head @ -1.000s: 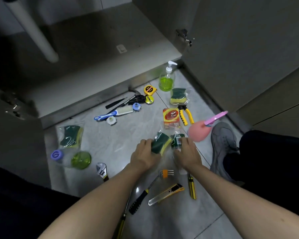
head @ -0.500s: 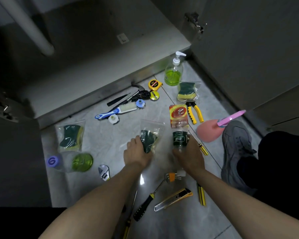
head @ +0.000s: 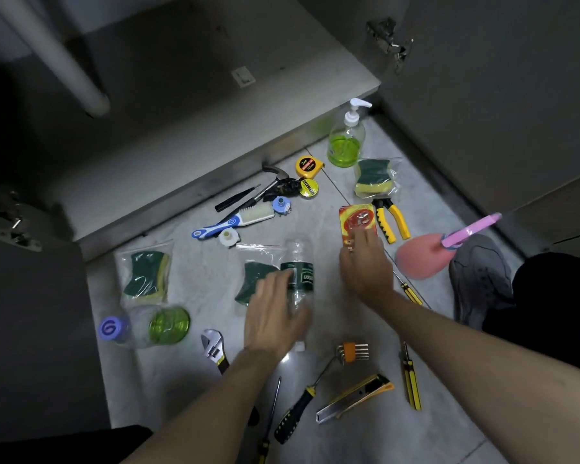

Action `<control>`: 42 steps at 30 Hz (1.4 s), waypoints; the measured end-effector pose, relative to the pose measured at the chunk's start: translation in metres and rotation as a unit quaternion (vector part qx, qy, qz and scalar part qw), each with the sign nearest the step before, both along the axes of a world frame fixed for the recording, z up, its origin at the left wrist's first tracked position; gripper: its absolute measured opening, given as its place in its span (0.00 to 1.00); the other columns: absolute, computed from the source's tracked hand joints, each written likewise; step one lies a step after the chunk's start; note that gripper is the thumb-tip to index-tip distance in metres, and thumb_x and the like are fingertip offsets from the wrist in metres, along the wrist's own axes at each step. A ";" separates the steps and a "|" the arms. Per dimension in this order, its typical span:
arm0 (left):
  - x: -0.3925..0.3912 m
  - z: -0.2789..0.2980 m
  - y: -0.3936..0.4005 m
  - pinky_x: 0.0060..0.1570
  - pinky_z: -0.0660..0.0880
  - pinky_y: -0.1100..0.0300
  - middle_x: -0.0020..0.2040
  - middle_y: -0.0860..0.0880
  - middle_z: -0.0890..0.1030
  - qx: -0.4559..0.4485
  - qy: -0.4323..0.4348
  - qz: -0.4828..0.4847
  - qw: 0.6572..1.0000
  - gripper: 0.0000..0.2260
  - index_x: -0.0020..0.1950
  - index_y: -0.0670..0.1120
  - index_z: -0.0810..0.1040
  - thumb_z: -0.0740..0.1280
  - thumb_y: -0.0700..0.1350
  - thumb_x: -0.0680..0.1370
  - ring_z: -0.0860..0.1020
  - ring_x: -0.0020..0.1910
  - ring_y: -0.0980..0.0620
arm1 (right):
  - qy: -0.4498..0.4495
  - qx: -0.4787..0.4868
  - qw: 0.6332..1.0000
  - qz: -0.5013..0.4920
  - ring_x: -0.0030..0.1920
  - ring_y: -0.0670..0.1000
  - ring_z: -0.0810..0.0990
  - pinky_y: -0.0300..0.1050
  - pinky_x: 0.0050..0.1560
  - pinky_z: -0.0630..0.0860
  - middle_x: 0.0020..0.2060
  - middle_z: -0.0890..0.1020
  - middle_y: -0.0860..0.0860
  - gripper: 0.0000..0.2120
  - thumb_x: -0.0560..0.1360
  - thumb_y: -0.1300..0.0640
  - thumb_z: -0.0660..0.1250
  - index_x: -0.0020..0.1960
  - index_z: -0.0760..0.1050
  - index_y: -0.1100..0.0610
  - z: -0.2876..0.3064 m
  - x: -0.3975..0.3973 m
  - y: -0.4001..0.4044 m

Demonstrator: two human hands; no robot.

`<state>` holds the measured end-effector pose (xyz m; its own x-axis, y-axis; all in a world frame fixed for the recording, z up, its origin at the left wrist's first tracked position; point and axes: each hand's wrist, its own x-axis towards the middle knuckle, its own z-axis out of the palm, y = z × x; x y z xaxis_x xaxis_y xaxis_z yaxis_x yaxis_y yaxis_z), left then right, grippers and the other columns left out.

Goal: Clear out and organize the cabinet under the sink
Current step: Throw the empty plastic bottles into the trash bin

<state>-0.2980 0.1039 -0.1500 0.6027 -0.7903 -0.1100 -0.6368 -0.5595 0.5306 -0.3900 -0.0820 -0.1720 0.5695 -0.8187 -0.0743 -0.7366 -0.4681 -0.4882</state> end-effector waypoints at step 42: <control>-0.009 0.084 -0.033 0.57 0.77 0.46 0.57 0.40 0.80 0.061 0.225 0.200 0.951 0.26 0.60 0.45 0.74 0.69 0.58 0.67 0.78 0.57 0.37 | -0.012 0.055 0.998 0.001 0.59 0.57 0.75 0.49 0.57 0.72 0.58 0.71 0.52 0.26 0.67 0.45 0.70 0.61 0.68 0.51 0.124 -0.031 -0.018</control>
